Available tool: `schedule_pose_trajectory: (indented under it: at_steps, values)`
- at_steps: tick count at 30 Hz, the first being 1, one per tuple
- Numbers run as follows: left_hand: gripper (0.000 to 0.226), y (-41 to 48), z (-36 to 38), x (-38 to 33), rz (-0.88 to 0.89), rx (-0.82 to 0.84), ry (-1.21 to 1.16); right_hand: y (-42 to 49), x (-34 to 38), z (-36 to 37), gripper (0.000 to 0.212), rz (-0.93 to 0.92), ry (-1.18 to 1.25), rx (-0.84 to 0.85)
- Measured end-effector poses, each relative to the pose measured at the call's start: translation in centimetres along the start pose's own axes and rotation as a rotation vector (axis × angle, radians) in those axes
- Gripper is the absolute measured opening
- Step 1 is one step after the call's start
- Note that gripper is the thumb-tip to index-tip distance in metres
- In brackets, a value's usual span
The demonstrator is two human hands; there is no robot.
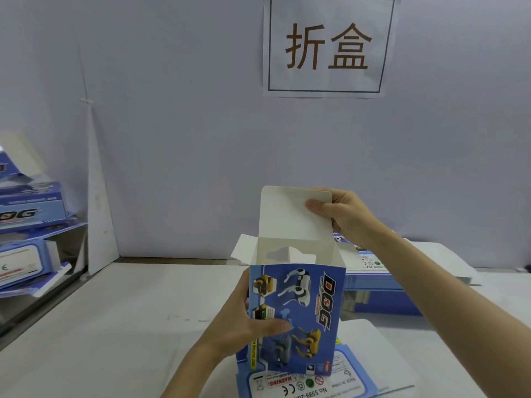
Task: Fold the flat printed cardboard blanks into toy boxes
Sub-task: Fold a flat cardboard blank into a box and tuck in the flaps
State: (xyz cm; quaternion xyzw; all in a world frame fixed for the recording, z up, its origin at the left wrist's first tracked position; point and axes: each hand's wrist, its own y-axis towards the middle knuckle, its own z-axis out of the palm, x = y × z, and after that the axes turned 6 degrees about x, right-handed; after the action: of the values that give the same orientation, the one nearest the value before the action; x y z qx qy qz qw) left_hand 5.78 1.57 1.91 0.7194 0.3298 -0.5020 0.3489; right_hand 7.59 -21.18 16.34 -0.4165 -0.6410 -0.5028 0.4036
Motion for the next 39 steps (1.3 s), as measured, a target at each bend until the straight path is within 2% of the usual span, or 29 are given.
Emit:
schedule_pose_trajectory:
  at_steps: [3, 6, 7, 8, 10, 11, 13, 18, 23, 25, 28, 30, 32, 35, 37, 39]
  values:
    - [0.078, 0.1, 0.1, 0.1, -0.002, -0.005, -0.021, -0.4, 0.5, -0.1, 0.015, -0.045, 0.012, 0.029]
    - [0.086, 0.3, 0.0, 0.2, -0.011, -0.024, -0.046, -0.5, 1.9, 0.3, 0.04, 0.046, -0.058, 0.103]
    - [0.088, 0.3, 0.1, 0.3, -0.007, -0.026, -0.048, -0.5, 2.2, 0.6, 0.043, 0.061, -0.128, 0.118]
    - [0.088, 0.3, 0.0, 0.3, -0.001, -0.026, -0.047, -0.5, 2.5, 0.9, 0.038, 0.051, -0.189, 0.117]
    - [0.088, 0.4, 0.1, 0.3, 0.007, -0.023, -0.05, -0.4, 2.8, 1.6, 0.013, -0.07, -0.315, 0.019]
    - [0.088, 0.3, 0.1, 0.3, 0.007, -0.025, -0.052, -0.3, 3.0, 1.8, 0.013, -0.159, -0.371, -0.03]
    - [0.088, 0.4, 0.1, 0.4, 0.001, -0.027, -0.061, -0.2, 3.1, 2.0, 0.027, -0.272, -0.418, -0.056]
    - [0.09, 0.4, 0.2, 0.4, 0.004, -0.019, -0.032, -0.3, 3.2, 1.8, 0.032, -0.238, -0.466, -0.053]
    - [0.086, 0.5, 0.2, 0.5, 0.034, 0.009, -0.112, -0.7, 3.2, 2.9, 0.032, -0.334, -0.482, -0.066]
    - [0.085, 0.5, 0.3, 0.4, 0.037, 0.014, -0.131, -0.9, 3.5, 2.8, 0.027, -0.303, -0.467, 0.004]
    - [0.085, 0.5, 0.4, 0.4, 0.032, 0.002, -0.13, -1.5, 4.5, 2.4, 0.006, -0.132, -0.354, 0.128]
    - [0.084, 0.5, 0.5, 0.6, 0.04, 0.005, -0.124, -1.6, 4.5, 2.2, 0.023, -0.058, -0.307, 0.134]
    - [0.085, 0.4, 0.5, 0.6, 0.042, -0.001, -0.122, -1.4, 4.5, 2.1, 0.024, -0.005, -0.311, 0.123]
    - [0.083, 0.4, 0.5, 0.5, 0.038, -0.004, -0.121, -1.1, 5.1, 2.1, 0.032, 0.172, -0.303, 0.167]
    - [0.083, 0.4, 0.5, 0.5, 0.029, 0.0, -0.127, -1.0, 5.4, 2.1, 0.021, 0.186, -0.35, 0.206]
    - [0.085, 0.4, 0.5, 0.5, 0.023, -0.008, -0.125, -1.0, 5.3, 2.4, 0.015, 0.104, -0.392, 0.164]
